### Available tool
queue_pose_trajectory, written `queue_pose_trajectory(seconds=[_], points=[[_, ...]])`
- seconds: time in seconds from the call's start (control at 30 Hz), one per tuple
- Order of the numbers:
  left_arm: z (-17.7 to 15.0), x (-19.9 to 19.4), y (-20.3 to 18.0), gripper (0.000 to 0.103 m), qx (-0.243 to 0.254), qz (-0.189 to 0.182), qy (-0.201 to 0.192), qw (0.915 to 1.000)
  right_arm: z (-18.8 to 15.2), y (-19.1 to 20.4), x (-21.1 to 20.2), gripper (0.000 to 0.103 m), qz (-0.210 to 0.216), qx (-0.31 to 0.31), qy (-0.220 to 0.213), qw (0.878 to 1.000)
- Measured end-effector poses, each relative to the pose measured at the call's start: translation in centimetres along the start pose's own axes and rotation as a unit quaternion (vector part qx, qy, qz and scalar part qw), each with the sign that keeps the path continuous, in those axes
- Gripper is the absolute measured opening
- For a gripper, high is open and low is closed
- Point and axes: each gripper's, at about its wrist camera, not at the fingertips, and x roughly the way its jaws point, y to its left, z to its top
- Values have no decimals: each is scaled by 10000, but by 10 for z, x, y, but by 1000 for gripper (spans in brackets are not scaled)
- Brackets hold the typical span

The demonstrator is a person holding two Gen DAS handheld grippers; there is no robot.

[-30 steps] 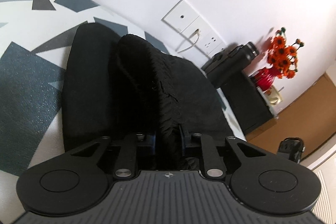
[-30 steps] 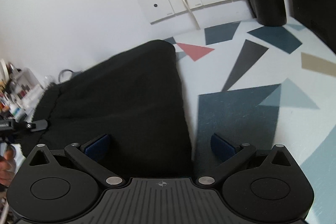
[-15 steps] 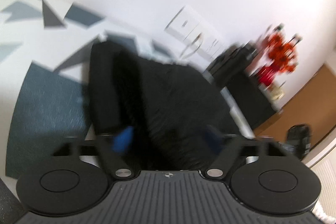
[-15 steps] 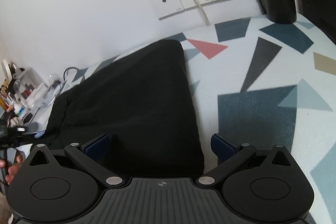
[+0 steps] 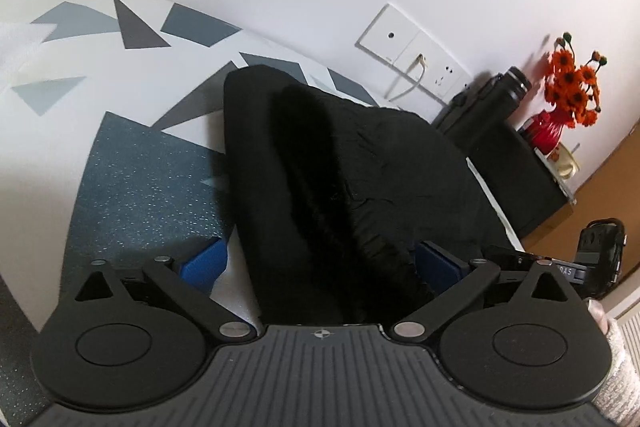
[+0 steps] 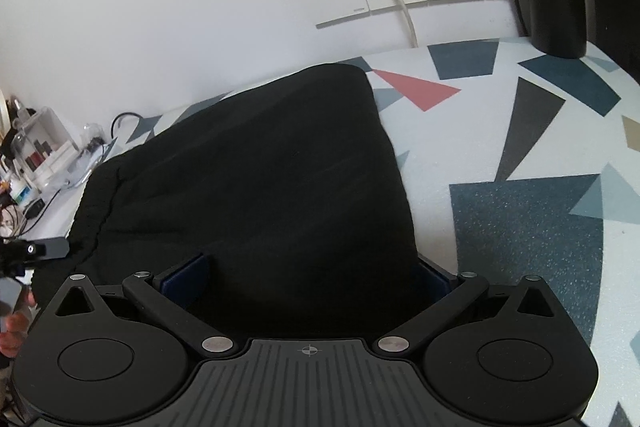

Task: Fold clothes
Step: 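Open the left gripper and release the cuff on the stack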

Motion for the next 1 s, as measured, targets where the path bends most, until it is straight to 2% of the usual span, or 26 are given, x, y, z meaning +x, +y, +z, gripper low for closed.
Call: queue_pose_trajectory(seconds=[0.1, 0.23, 0.37, 0.47, 0.67, 0.87, 1.0], points=[[-1, 4, -5, 102, 206, -251, 151, 9994, -6, 12, -3, 102, 109, -139, 158, 9997], [-3, 6, -17, 102, 643, -138, 299, 9974, -18, 27, -13, 102, 125, -298, 362, 9988], [-3, 3, -18, 102, 738, -80, 558, 9957, -26, 34, -23, 102, 202, -513, 578, 9968], [1, 4, -15, 102, 670, -26, 718, 9952, -17, 26, -27, 102, 196, -429, 560, 9973], [14, 15, -19, 103, 643, 375, 666, 9950, 10, 2, -20, 102, 98, 60, 237, 9997], [25, 33, -27, 103, 739, 654, 655, 9930, 24, 0, 16, 102, 5, -23, 503, 9987], [27, 38, -26, 103, 712, 670, 542, 9937, 23, 7, 28, 102, -71, -268, 467, 9985]])
